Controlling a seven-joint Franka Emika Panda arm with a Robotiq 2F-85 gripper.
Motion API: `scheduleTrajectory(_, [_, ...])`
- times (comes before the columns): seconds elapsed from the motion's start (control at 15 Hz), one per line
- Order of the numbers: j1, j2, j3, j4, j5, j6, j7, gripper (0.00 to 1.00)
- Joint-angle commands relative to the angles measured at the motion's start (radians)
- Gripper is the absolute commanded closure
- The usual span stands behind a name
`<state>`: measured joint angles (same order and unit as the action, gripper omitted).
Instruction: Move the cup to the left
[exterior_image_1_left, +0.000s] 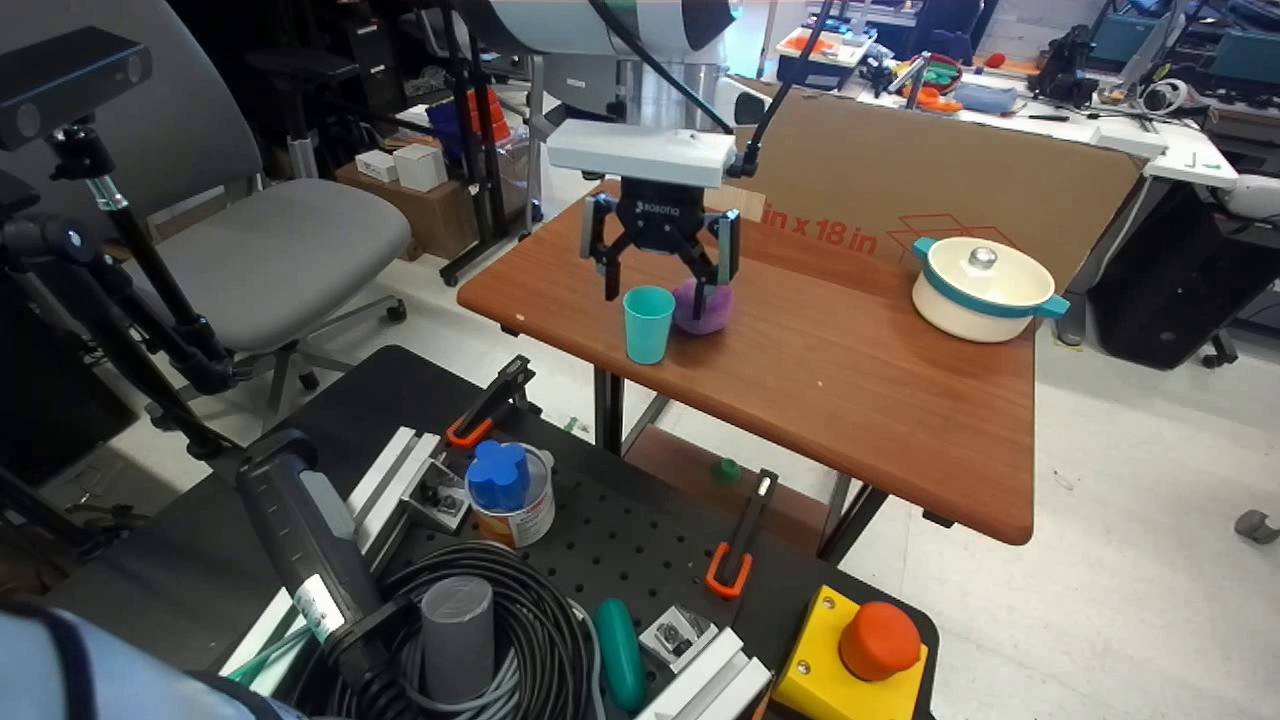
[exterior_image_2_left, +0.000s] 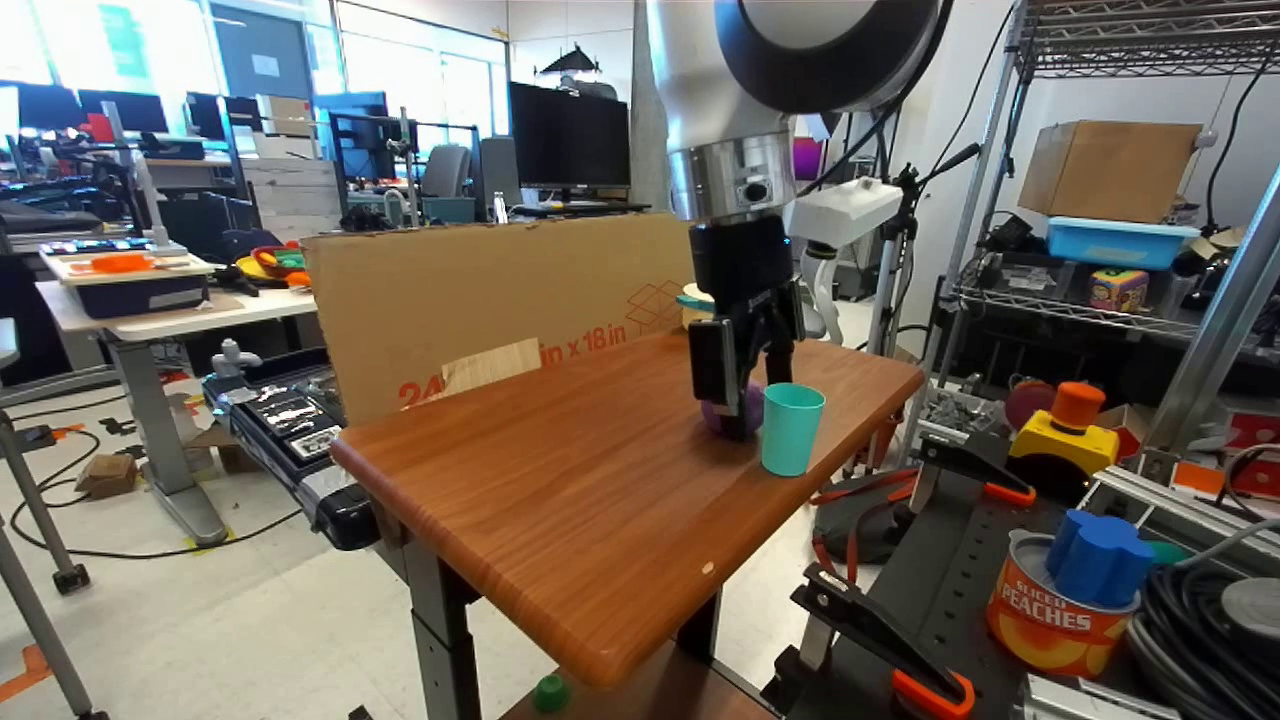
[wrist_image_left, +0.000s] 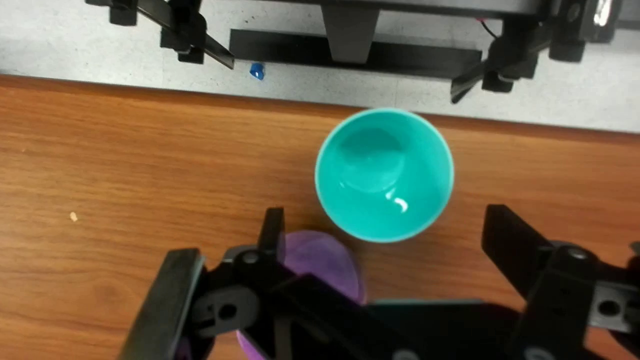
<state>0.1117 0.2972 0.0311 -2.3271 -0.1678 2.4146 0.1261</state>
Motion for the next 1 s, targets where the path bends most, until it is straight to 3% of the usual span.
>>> scheduleTrajectory(0.0, [-0.036,-0.009,0.022,-0.024,0.139,0.148,-0.005,0.0])
scheduleTrajectory(0.07, [-0.073,-0.2,0.028,-0.151,0.21,0.114,-0.059,0.0])
scheduleTrajectory(0.27, [-0.115,-0.297,0.016,-0.171,0.352,0.037,-0.127,0.0])
scheduleTrajectory(0.47, [-0.142,-0.458,-0.042,-0.183,0.305,-0.181,-0.088,0.0])
scheduleTrajectory(0.53, [-0.159,-0.49,-0.059,-0.177,0.259,-0.279,-0.061,0.0])
scheduleTrajectory(0.6, [-0.136,-0.39,-0.041,-0.146,0.297,-0.165,-0.085,0.0])
scheduleTrajectory(0.73, [-0.156,-0.47,-0.063,-0.158,0.275,-0.261,-0.082,0.0])
scheduleTrajectory(0.93, [-0.157,-0.489,-0.065,-0.173,0.272,-0.272,-0.077,0.0])
